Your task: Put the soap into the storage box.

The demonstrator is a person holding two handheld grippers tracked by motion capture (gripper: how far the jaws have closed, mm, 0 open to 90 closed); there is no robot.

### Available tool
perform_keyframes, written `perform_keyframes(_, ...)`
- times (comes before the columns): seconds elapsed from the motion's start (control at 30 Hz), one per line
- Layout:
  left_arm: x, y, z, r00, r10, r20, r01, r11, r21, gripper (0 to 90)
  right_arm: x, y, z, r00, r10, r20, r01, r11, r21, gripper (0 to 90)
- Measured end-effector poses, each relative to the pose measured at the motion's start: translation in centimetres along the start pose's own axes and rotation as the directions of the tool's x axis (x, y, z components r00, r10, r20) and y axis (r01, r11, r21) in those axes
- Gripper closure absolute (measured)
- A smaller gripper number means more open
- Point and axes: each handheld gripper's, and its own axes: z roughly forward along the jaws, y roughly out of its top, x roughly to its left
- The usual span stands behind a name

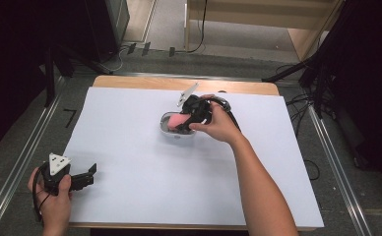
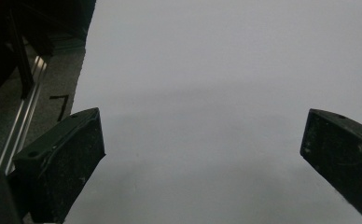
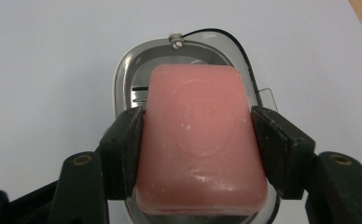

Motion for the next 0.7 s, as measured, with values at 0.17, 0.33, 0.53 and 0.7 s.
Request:
perform_keyframes(0.17, 0.0, 0.0, 0.0, 1.0, 0.0, 0.0, 0.0, 1.0, 0.0, 0.1, 0.0, -0.1, 0.1, 0.9995, 0.022, -0.021, -0.022, 1.0, 0.006, 37.9)
perform_keyframes(0.33, 0.0, 0.0, 0.0, 1.0, -0.001, 0.0, 0.001, 1.0, 0.0, 0.1, 0.1, -0.4, 0.0, 0.9953, 0.088, -0.04, -0.089, 0.996, -0.012, 28.3)
perform_keyframes(0.53, 0.0, 0.0, 0.0, 1.0, 0.0, 0.001, 0.0, 1.0, 0.0, 0.1, 0.3, -0.7, -1.3, 0.9934, 0.114, -0.002, -0.114, 0.991, -0.067, 25.8)
perform_keyframes(0.7, -0.1, 0.0, 0.0, 1.0, 0.0, -0.002, 0.0, 1.0, 0.0, 0.1, 0.6, -1.6, -2.6, 0.9891, 0.147, 0.006, -0.146, 0.986, -0.081, 25.8)
